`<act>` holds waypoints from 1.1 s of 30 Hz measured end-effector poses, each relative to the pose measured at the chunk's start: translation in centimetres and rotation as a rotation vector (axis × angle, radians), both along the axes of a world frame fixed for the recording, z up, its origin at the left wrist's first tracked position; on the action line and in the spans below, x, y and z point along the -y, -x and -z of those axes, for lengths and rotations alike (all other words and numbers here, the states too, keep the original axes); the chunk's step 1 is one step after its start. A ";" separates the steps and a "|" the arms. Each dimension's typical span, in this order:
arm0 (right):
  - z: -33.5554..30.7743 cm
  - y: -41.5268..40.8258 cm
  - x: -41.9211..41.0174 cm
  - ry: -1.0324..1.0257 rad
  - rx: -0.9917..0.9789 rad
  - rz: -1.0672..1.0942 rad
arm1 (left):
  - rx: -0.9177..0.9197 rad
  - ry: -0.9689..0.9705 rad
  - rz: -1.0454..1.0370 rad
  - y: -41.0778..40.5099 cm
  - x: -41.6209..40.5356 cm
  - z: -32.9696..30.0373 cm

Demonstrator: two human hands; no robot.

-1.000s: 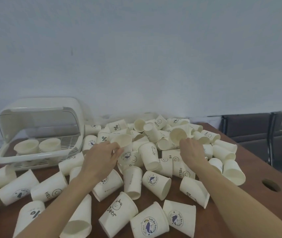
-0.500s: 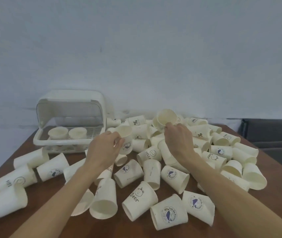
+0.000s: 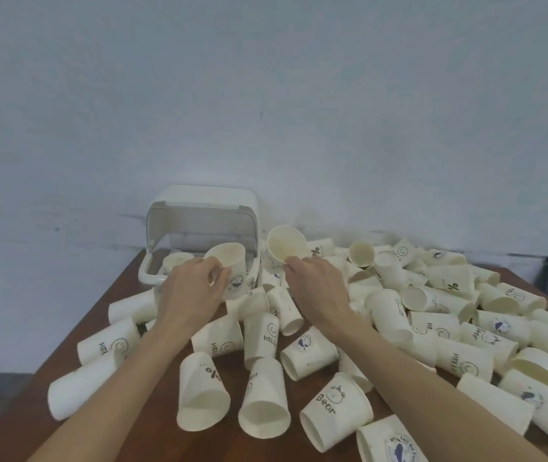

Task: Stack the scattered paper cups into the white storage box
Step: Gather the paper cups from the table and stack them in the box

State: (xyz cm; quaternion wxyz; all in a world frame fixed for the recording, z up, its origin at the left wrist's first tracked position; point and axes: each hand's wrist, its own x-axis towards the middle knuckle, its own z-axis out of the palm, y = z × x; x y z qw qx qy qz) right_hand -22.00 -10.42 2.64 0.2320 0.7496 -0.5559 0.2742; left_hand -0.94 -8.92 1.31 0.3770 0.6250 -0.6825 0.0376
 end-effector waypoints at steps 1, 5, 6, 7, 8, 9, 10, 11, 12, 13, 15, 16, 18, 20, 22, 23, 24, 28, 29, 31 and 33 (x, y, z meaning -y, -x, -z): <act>0.1 -0.7 0.3 0.003 0.005 -0.021 | 0.000 0.004 -0.014 -0.7 0.1 0.0; 0.7 -3.4 2.0 -0.100 0.013 -0.081 | -0.005 0.007 -0.077 -3.2 0.4 0.0; 0.7 -4.1 2.5 -0.132 0.006 -0.079 | -0.013 0.000 -0.094 -3.8 0.6 0.1; 0.8 -4.8 3.0 -0.157 0.008 -0.079 | -0.021 -0.004 -0.109 -4.4 0.7 0.2; 0.8 -5.5 3.6 -0.180 0.018 -0.082 | -0.027 -0.005 -0.123 -4.9 0.8 0.3; 0.8 -6.3 4.2 -0.205 0.030 -0.083 | -0.032 -0.006 -0.139 -5.4 0.9 0.4; 0.9 -7.0 4.8 -0.228 0.034 -0.079 | -0.033 -0.009 -0.156 -5.8 1.0 0.5; 0.9 -7.7 5.4 -0.249 0.031 -0.072 | -0.032 -0.013 -0.171 -6.2 1.1 0.6; 1.0 -8.3 5.9 -0.264 0.025 -0.064 | -0.033 -0.018 -0.182 -6.6 1.1 0.7; 1.0 -8.9 6.5 -0.277 0.022 -0.056 | -0.036 -0.020 -0.190 -6.9 1.1 0.9; 1.2 -10.0 7.5 -0.296 0.029 -0.046 | -0.031 -0.017 -0.202 -7.6 1.2 1.2; 1.4 -10.5 8.1 -0.301 0.033 -0.046 | -0.026 -0.013 -0.206 -8.0 1.3 1.4; 1.8 -11.3 9.2 -0.297 0.030 -0.056 | -0.028 -0.012 -0.207 -8.7 1.5 1.6; 2.2 -11.9 10.0 -0.289 0.016 -0.065 | -0.033 -0.021 -0.210 -9.2 1.7 1.8; 2.7 -12.4 10.4 -0.296 0.001 -0.076 | -0.038 -0.029 -0.211 -9.7 2.0 2.0; 3.0 -12.5 10.6 -0.299 -0.006 -0.083 | -0.040 -0.029 -0.213 -9.9 2.1 2.0; 3.2 -12.6 10.7 -0.301 -0.011 -0.090 | -0.040 -0.027 -0.215 -10.1 2.2 2.1; 4.1 -12.8 10.9 -0.321 -0.048 -0.101 | -0.051 -0.015 -0.218 -10.4 2.6 2.3; 4.2 -12.8 10.9 -0.318 -0.062 -0.097 | -0.052 -0.015 -0.219 -10.4 2.6 2.4; 4.3 -12.8 10.8 -0.312 -0.084 -0.093 | -0.047 -0.013 -0.217 -10.5 2.8 2.6; 4.3 -12.9 10.6 -0.315 -0.100 -0.088 | -0.048 -0.008 -0.211 -10.4 2.9 2.8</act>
